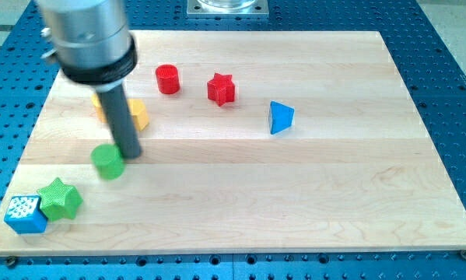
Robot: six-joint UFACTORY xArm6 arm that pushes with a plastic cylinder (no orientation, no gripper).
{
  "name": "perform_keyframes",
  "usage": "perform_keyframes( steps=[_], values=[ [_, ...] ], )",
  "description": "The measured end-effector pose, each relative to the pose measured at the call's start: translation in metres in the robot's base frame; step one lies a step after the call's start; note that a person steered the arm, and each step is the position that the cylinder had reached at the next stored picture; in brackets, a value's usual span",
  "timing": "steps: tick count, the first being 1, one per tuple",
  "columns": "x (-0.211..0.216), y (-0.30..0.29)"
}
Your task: Slightly move the triangle towards the red star
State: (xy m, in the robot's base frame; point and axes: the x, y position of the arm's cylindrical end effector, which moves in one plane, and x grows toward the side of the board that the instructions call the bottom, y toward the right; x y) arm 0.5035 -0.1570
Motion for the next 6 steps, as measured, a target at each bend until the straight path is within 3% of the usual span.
perform_keyframes(
  steps=[1,2,3,5,6],
  values=[
    [0.022,-0.017],
    [0.027,0.037],
    [0.029,0.138],
    [-0.011,0.324],
    [-0.057,0.338]
  ],
)
